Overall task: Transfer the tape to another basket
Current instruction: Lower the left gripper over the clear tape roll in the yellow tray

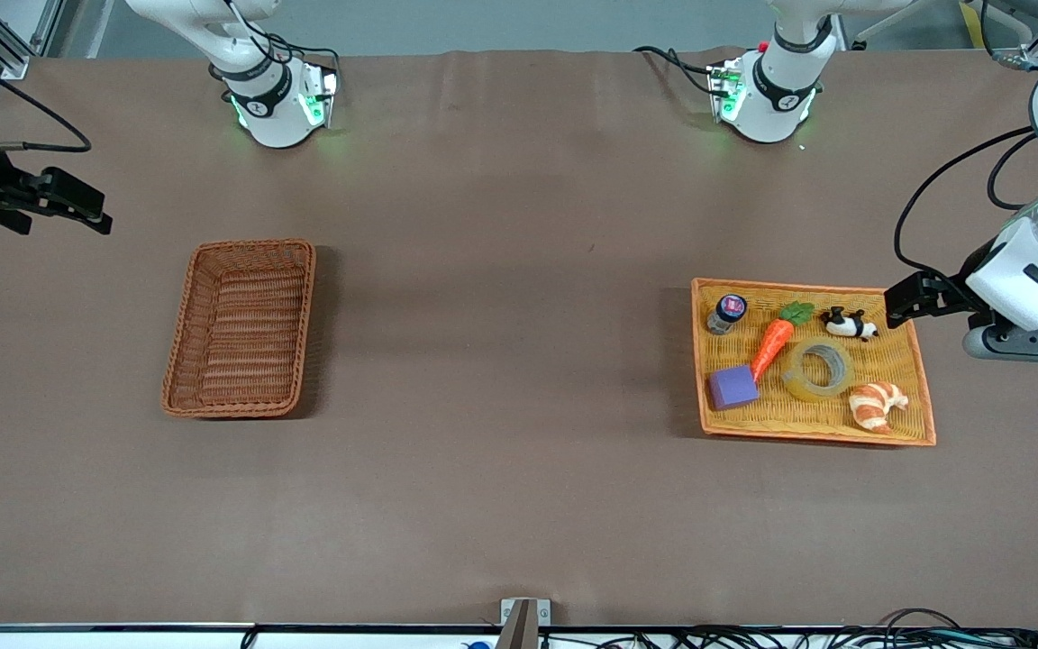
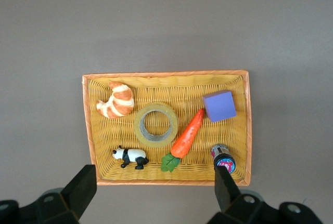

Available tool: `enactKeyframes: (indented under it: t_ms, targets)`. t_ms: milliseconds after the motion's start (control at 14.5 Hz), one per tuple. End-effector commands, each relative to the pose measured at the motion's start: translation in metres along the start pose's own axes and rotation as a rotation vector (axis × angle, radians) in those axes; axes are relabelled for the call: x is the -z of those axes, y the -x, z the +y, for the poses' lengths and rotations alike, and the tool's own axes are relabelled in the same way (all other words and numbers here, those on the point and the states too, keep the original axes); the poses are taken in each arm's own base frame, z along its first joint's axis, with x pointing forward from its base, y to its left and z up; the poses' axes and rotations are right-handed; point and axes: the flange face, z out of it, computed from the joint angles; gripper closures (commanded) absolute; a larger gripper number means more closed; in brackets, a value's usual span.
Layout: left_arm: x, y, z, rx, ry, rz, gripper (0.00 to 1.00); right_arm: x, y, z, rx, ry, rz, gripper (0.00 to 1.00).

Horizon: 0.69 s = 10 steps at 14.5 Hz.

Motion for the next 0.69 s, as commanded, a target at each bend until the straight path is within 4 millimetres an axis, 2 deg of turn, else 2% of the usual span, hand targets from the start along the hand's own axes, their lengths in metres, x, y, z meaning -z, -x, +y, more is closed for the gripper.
enactKeyframes:
  t_ms: [0, 344, 482, 619]
  targets:
    - [0.0072, -0.0011, 0.0053, -0.004, -0.022, 0.008, 0.00, 0.0062, 0.0106, 0.0065, -0.007, 0.007, -0.008, 0.00]
    - [0.0056, -0.0018, -0.0027, 0.005, -0.007, 0.005, 0.00, 0.0071, 0.0105, 0.0065, -0.005, 0.006, -0.005, 0.00]
    - [0.0059, -0.0018, 0.0038, 0.002, -0.008, 0.006, 0.00, 0.0072, 0.0104, 0.0065, -0.005, 0.006, -0.004, 0.00]
    - [0.0016, -0.0014, 0.0015, 0.010, -0.004, -0.005, 0.00, 0.0075, 0.0100, 0.0064, -0.005, 0.006, -0.001, 0.00]
